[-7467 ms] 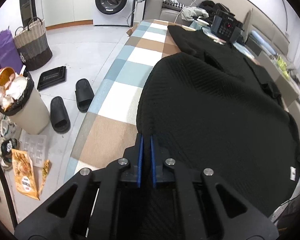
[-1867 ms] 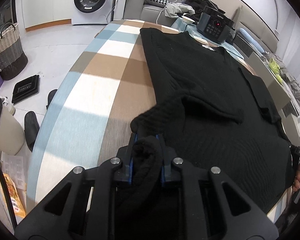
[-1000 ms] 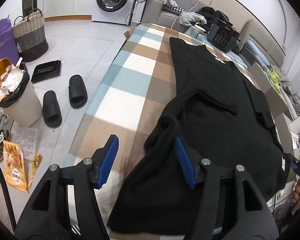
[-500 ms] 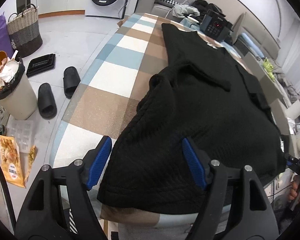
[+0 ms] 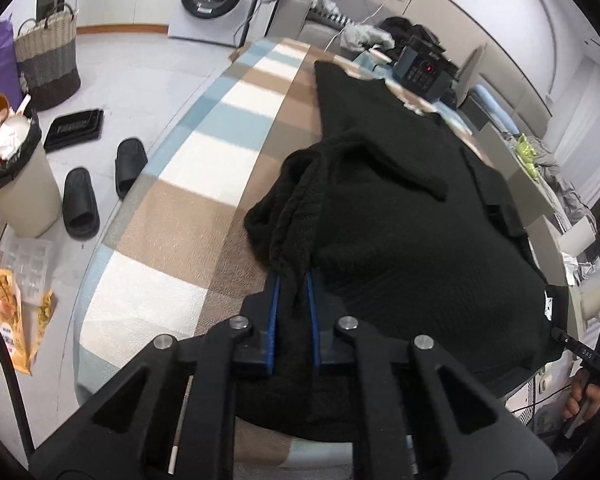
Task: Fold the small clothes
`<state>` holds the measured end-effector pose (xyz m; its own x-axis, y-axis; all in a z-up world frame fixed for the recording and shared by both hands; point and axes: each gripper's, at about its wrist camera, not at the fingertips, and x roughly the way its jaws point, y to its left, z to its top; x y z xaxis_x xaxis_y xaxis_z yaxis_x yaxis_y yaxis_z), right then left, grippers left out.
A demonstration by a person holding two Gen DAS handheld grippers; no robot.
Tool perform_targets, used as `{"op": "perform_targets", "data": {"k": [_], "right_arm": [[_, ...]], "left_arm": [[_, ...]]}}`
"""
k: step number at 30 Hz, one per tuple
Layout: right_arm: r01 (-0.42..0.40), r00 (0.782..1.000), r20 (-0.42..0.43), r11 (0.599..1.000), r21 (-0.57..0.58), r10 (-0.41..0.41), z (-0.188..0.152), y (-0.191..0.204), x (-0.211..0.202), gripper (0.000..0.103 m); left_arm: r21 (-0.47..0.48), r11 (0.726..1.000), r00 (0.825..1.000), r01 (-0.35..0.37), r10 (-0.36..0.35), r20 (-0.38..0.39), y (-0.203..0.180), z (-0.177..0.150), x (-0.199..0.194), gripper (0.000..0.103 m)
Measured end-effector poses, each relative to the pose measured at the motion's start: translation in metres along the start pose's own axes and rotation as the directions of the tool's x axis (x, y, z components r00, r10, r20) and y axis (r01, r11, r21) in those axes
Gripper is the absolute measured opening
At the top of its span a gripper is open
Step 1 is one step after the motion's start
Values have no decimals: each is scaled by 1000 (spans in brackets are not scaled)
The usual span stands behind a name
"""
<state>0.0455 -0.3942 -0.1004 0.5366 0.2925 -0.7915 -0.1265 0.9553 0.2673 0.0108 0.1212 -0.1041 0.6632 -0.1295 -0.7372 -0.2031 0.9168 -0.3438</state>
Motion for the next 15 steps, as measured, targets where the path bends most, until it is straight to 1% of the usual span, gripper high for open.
{"op": "perform_targets", "data": {"k": [1,3,4,6,9,10,11,13,15], "right_arm": [[12,1000,9,1000,-12,-12,1,2,-5,11],[5,998,62,1000,-26,-3,5,6,-18,10],[2,997,74,999,-36,0,7,9,-23,10],[18,993,117,997,-72,-9,14,16,-33,9],[18,986,169,997,-71,-6,30,18,-37,8],[20,984,180,998,-62,-9,36,18,-36,8],[16,979,202,999,-39,-8,46,16,-34,8],[-3,976,217,1000,20,-1,63,10,-28,8],[8,971,239,997,71,-24,81,5,-21,8]], "left_arm": [[3,1000,1000,3,-3,13,-2,2,-5,9],[-5,1000,999,22,-21,41,-3,5,-16,9],[-9,999,998,35,-34,58,-4,9,-22,9],[-11,999,995,47,-46,88,-6,14,-31,9],[-7,998,989,63,-62,135,-10,28,-41,8],[-6,998,987,67,-65,146,-12,35,-41,8],[-10,998,986,70,-67,155,-12,42,-40,8],[-20,997,982,77,-72,176,-14,59,-36,8],[-26,996,979,84,-78,191,-16,74,-30,8]]}}
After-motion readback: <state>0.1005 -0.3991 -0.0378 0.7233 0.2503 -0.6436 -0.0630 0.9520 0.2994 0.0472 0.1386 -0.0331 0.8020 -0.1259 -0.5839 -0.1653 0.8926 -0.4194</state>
